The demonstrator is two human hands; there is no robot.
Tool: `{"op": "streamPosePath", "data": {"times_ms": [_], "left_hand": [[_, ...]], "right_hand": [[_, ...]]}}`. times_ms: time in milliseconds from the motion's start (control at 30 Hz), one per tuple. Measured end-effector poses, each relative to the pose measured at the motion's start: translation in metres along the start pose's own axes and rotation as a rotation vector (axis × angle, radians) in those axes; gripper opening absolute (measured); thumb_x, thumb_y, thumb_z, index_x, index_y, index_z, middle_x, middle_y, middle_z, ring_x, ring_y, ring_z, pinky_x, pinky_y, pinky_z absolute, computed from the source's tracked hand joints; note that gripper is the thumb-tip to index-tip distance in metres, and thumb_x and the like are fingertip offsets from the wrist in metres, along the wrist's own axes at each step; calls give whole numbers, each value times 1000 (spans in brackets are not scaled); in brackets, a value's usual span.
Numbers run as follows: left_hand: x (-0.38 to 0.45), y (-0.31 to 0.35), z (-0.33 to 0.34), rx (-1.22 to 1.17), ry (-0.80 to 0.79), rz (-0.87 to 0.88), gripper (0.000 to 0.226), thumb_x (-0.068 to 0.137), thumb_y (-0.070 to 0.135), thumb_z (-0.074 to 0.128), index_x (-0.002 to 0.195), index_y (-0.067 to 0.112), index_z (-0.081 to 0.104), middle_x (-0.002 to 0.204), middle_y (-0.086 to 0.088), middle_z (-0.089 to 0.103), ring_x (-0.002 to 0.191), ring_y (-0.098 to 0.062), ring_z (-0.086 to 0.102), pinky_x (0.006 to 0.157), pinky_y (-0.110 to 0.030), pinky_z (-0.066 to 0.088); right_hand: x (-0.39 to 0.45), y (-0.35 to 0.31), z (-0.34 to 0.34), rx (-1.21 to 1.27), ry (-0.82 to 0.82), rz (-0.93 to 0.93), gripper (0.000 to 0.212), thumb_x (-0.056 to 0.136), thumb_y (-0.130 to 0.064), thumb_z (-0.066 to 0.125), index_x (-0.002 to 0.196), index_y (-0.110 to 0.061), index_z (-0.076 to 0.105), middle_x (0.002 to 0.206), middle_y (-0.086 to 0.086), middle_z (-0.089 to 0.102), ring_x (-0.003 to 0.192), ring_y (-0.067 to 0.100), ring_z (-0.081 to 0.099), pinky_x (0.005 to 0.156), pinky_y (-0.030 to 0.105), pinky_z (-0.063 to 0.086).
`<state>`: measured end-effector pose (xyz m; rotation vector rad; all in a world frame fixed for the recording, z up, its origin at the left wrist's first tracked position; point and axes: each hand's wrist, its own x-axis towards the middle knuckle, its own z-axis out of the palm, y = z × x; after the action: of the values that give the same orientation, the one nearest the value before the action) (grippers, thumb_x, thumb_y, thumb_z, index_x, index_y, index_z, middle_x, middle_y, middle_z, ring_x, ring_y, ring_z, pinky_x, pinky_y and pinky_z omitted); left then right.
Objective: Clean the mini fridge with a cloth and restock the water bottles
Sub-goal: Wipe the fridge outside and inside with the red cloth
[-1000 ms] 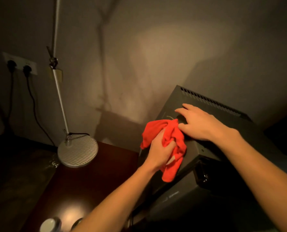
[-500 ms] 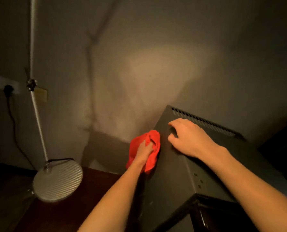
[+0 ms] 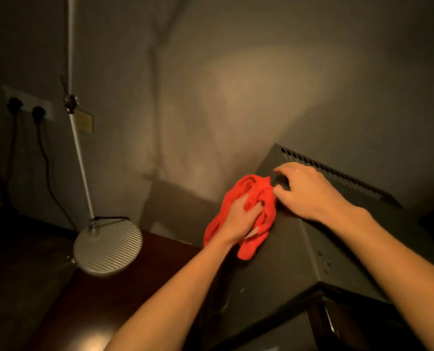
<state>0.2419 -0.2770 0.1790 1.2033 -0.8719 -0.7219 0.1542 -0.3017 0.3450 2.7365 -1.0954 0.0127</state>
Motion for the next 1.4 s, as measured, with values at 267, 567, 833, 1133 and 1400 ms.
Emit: {"op": "streamPosePath", "data": {"times_ms": [267,567,833,1133,1400], "left_hand": [[-31,-63,-9,-56,19,-436,31,100,4,39,126,12,54,107,-8,60,80,-10,56,71,-17,51],[-114,-84,-4,189,-27,-398,23,105,23,41,104,12,61,98,-19,64,75,-6,58,72,-19,49],[-158,-54,-1,85,20,-320,32,98,26,50,118,5,63,110,-10,68,85,4,60,78,-14,49],[-153,-76,-2,-119,110,-351,33,102,6,43,131,20,48,134,-2,55,118,-1,50,105,-22,41],[-137,-143,-17,-78,98,-598,28,103,3,39,126,0,55,132,-12,56,110,-19,65,86,-22,48]], "right_hand": [[-1,-4,0,-54,-40,-33,55,84,-41,47,134,-19,53,141,4,53,124,31,53,98,45,47],[-23,-42,13,-396,-346,-257,52,89,-47,46,138,-30,47,145,0,47,140,18,36,115,61,5],[-57,-86,34,-519,-546,-333,49,89,-51,44,133,-30,49,140,2,50,130,25,49,105,45,38],[-93,-114,85,-677,-674,-176,51,98,-30,39,147,-16,37,150,10,40,140,28,35,116,43,19],[-99,-128,167,-619,-603,-229,52,102,-22,29,152,-7,24,160,18,15,149,29,10,121,43,8]]}}
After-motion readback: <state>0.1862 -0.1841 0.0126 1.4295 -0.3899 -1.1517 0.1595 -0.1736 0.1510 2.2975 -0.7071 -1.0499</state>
